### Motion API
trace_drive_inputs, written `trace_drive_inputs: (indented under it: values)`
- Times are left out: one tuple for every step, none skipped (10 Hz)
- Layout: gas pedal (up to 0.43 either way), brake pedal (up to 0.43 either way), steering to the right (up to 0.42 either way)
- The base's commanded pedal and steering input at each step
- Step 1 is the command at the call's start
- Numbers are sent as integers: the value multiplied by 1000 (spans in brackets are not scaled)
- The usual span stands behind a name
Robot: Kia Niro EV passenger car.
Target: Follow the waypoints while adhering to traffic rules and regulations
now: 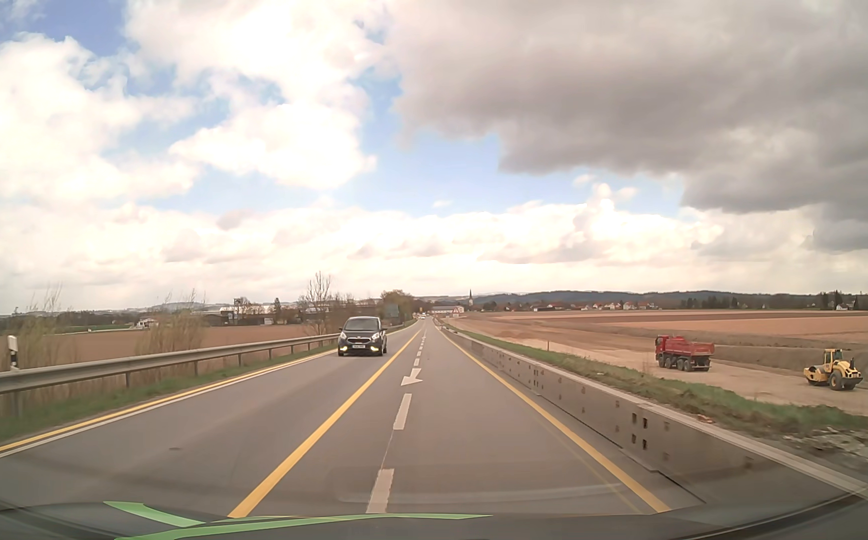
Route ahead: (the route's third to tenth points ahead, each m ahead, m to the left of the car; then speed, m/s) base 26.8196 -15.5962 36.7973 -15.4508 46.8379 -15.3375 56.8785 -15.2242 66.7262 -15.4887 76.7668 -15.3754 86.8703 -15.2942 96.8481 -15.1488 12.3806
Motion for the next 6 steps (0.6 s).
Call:
trace_drive_inputs:
  values:
    - [59,0,0]
    - [59,0,0]
    - [59,0,0]
    - [59,0,0]
    - [59,0,0]
    - [59,0,0]
